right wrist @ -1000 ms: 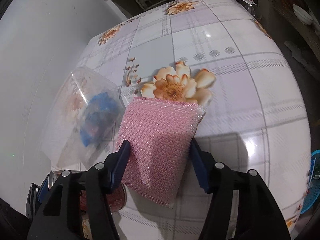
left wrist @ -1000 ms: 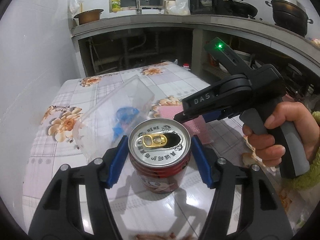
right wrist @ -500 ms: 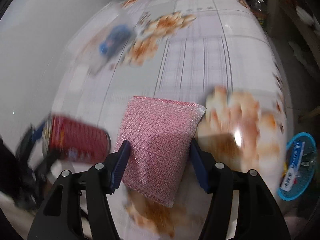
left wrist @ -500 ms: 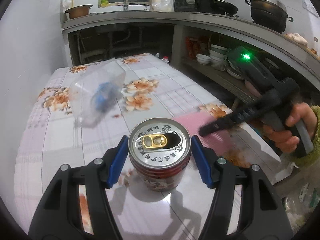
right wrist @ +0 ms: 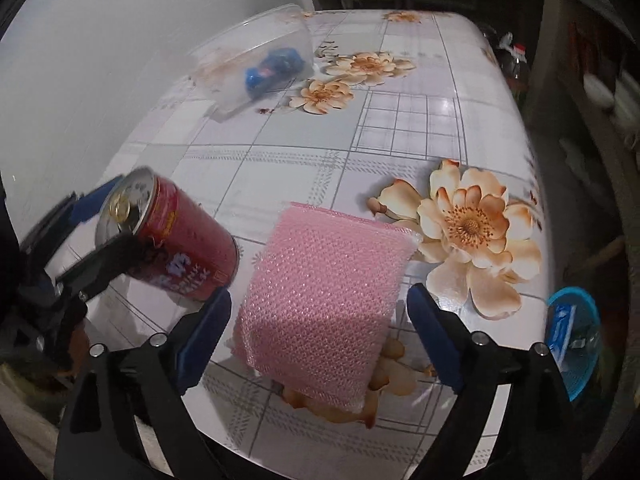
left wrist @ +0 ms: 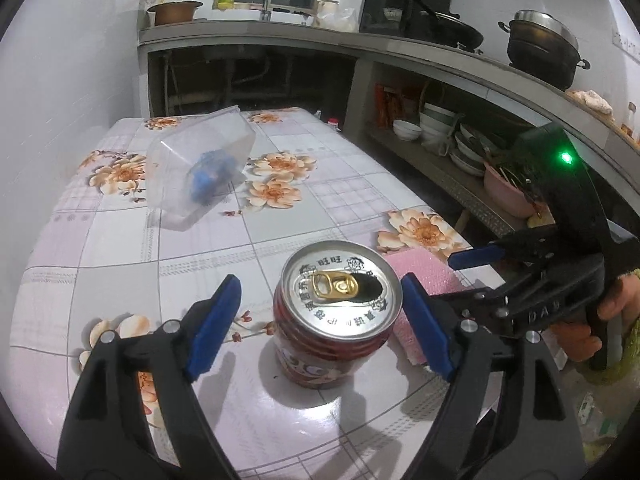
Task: Collect trash
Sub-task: 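Lift the red can and pink sponge off the table with both grippers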
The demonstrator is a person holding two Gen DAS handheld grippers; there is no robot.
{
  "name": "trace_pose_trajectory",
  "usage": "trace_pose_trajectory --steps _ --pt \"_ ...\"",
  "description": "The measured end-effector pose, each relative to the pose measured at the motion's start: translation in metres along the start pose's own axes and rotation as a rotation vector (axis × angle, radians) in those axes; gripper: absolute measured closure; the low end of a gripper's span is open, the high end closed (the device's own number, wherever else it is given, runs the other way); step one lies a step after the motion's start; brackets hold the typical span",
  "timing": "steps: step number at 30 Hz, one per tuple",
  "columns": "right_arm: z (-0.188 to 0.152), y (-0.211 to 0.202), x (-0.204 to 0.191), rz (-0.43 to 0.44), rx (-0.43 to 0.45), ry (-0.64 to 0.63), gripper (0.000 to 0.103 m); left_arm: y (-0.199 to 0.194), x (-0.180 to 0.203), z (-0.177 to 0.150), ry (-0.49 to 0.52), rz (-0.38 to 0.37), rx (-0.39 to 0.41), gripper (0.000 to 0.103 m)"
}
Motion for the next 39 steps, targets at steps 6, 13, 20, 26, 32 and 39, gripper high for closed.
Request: trace_pose_trajectory --steps 6,13,20,26,32,39 --pt "0.011 0.013 0.001 0.021 -0.018 0.072 0.016 0.006 0.006 -0.012 0.045 -0.026 -0.035 0.026" --pt "0.013 0.027 -0.007 -0.013 -0.034 0.046 0.016 0.016 0.008 -0.016 0.075 0.001 -0.052 0.035" --pt "0.008 0.030 -0.007 -0.044 -0.038 0.014 0.020 0.023 0.008 -0.015 0.075 0.005 -0.065 0.040" --pt "0.008 0.028 -0.005 -0.041 -0.034 0.015 0.023 0.024 0.007 -0.015 0.070 0.011 -0.069 0.040" --pt "0.006 0.026 -0.002 -0.040 -0.028 0.032 0.024 0.025 0.007 -0.014 0.061 0.017 -0.075 0.040" --pt "0.006 0.021 0.004 -0.040 -0.019 0.059 0.025 0.023 0.006 -0.013 0.047 0.019 -0.075 0.040"
Point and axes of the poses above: each gripper's, at about its wrist camera, not at the fingertips, and y roughly the way its jaws point, x to its right, z to its top, the point moved 10 cm from there along y, roughly the way its jaws point, and after that the axes turned 9 degrees about -z, right-handed, at the moved point
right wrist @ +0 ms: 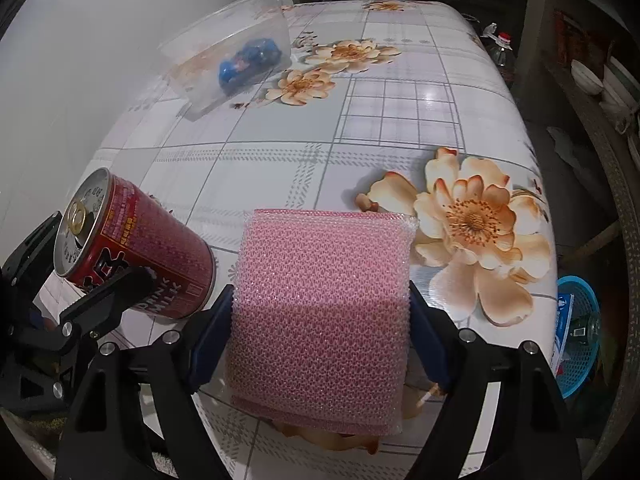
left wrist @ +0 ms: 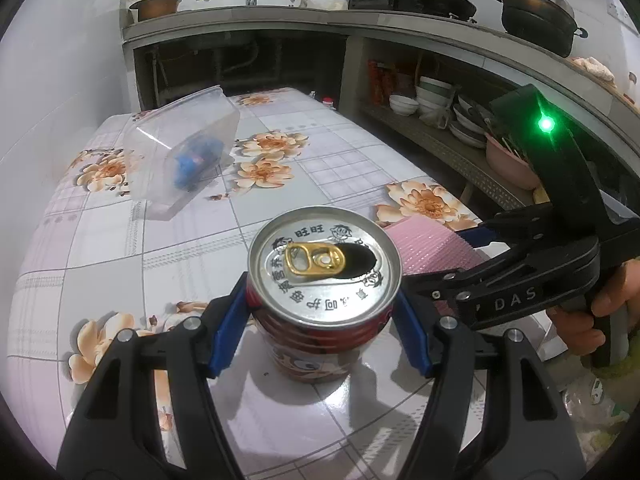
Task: Collect trash
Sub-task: 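Lift the red can and pink sponge off the table with both grippers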
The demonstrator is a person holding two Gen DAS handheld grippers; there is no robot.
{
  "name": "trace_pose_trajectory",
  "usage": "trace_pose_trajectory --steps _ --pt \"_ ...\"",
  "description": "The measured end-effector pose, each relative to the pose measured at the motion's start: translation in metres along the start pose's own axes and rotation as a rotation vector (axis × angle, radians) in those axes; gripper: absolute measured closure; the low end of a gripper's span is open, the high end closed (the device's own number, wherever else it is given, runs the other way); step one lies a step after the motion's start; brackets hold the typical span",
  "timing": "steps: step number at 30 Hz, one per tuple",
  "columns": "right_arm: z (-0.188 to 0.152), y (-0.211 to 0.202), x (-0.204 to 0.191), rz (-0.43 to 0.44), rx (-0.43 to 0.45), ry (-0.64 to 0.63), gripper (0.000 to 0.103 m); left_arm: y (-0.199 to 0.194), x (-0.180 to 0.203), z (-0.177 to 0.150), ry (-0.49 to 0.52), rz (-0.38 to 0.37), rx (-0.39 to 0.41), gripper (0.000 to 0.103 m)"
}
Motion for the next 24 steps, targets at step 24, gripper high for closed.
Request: trace_pose_trajectory --steps 24 --pt "0.001 -0.033 0.023 0.003 0.074 0.119 0.025 -0.022 0.012 0.015 0.021 0.003 0.058 0.040"
Point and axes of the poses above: each gripper's, at about its wrist camera, not at the fingertips, and y roughly the way its jaws point, x to its right, z to its top, the point moved 10 cm from there along y, roughly the way its jaws point, and after that the axes turned 9 degrees about -z, right-handed, at the moved point
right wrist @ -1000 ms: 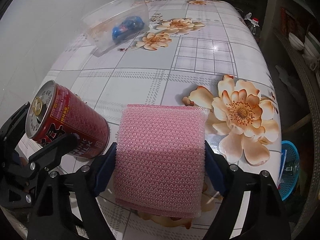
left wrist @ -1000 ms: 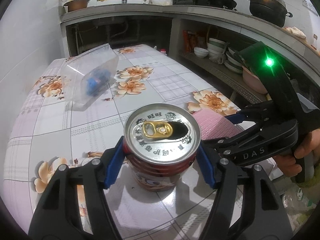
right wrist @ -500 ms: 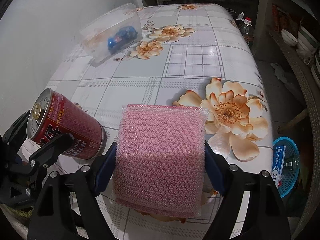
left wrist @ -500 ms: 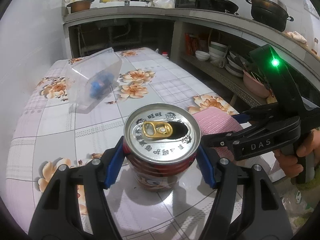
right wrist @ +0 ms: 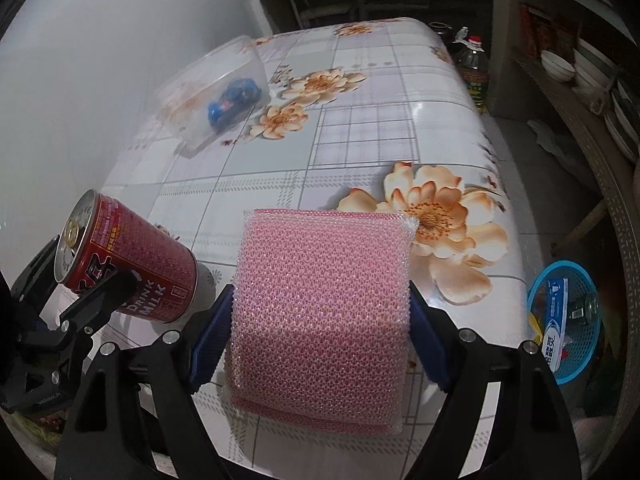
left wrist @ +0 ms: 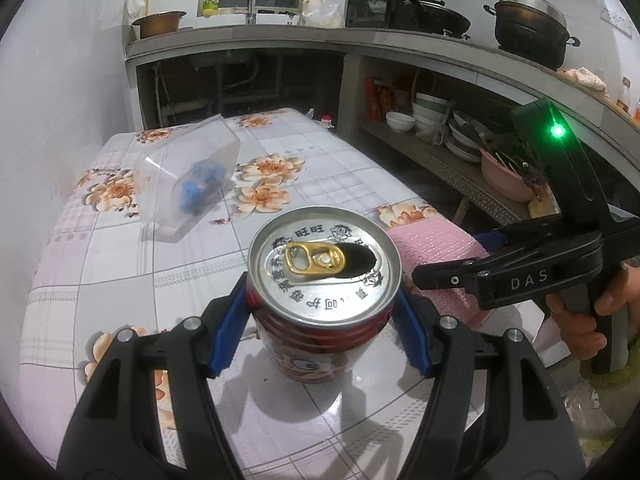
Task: Collect trash
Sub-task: 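Lift the red can and pink sponge off the table with both grippers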
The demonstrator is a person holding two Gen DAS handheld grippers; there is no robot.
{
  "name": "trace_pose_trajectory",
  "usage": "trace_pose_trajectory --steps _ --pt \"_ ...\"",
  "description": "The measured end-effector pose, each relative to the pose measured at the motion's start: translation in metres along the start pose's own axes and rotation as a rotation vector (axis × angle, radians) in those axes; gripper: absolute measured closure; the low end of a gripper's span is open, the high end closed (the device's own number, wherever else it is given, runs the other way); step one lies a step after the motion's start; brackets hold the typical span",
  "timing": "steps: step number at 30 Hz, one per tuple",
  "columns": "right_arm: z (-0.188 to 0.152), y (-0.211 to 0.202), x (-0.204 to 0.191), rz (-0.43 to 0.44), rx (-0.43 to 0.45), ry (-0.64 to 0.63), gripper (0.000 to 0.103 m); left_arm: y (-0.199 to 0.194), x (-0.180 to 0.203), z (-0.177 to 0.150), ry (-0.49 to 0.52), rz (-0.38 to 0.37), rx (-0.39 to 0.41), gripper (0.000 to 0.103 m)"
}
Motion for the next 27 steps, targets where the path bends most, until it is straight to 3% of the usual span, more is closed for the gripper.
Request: trace_pose_trajectory --steps 14,27 --pt "-0.008 -0.037 0.048 0.027 0.088 0.174 0.025 -0.001 0.041 0.029 0.062 -0.045 0.030 0.040" --pt "-0.057 -0.076 0.171 0.048 0.163 0.522 0.025 0.035 0.144 0.062 0.196 -0.184 0.004 0.040"
Point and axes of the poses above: each gripper's, at about its wrist camera, not at the fingertips, and y roughly the way its jaws point, x to its right, z to its top, the point moved 10 cm from there along y, roughly the way its jaws point, and after that the axes turned 9 degrees about -z, right-handed, at the moved point
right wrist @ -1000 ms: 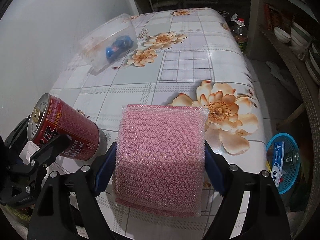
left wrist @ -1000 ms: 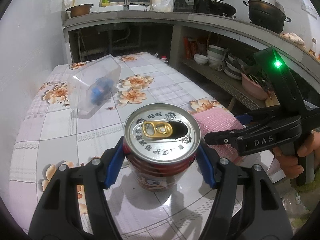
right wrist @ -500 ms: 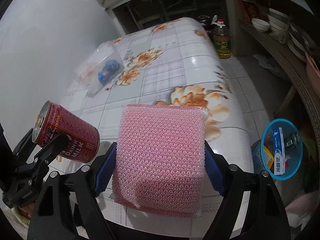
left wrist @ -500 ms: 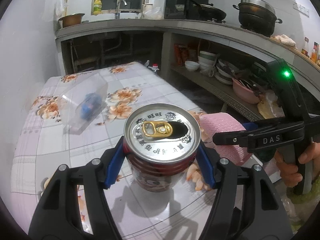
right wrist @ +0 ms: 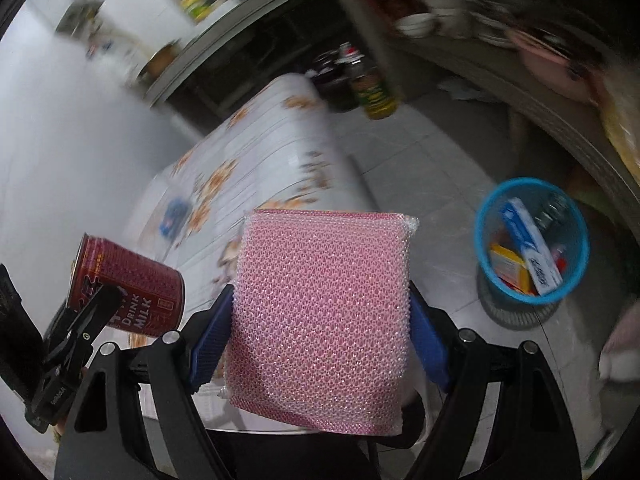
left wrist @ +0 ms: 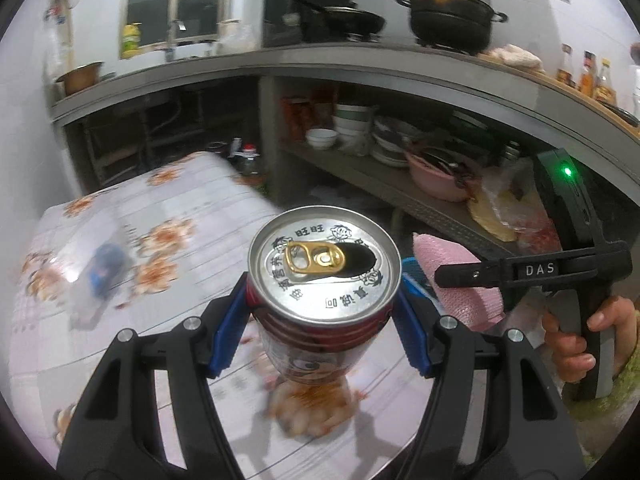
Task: Collect trash
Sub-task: 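Lift the red can and pink sponge off the table with both grippers, then carry the can and sponge over the blue wastebasket and open both grippers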
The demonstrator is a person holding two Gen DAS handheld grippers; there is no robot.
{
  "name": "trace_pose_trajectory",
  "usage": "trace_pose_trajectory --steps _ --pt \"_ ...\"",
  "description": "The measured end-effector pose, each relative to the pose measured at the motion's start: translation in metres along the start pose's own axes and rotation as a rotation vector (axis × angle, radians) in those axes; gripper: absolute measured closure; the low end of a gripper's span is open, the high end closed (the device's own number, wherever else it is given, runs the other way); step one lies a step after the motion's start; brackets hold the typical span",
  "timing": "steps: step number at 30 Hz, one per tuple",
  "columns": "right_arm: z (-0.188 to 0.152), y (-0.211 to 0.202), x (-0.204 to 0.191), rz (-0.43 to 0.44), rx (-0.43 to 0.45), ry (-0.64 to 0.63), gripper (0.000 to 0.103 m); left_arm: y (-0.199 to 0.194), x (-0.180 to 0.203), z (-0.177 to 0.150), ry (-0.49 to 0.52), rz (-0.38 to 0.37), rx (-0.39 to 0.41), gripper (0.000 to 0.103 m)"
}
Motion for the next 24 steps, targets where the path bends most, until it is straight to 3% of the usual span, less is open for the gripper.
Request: trace_pose_trajectory --steps 6,12,18,24 --pt "0.012 -0.035 0.099 -0.091 0.101 0.232 0.025 0.048 0.039 0.026 -0.027 -0.122 -0.064 0.040" --pt "0.003 -0.041 0.196 -0.177 0.137 0.458 0.025 0.130 0.076 0.032 -0.131 -0.277 -0.264 0.040" --pt "-0.012 0.005 0.243 -0.159 0.055 0.572 0.025 0.218 0.102 0.004 -0.191 -0.339 -0.474 0.040" --pt "0.001 0.081 0.277 -0.139 -0.035 0.648 0.024 0.298 0.118 -0.021 -0.223 -0.326 -0.631 0.040"
Point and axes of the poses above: each gripper's, at about its wrist camera, not at the fingertips, and y roughly the way its jaws point, x to its right, z to its top, the point moved 10 cm from there along y, roughly the way its jaws point, and after that the axes turned 9 degrees about -z, right-handed, at the moved point
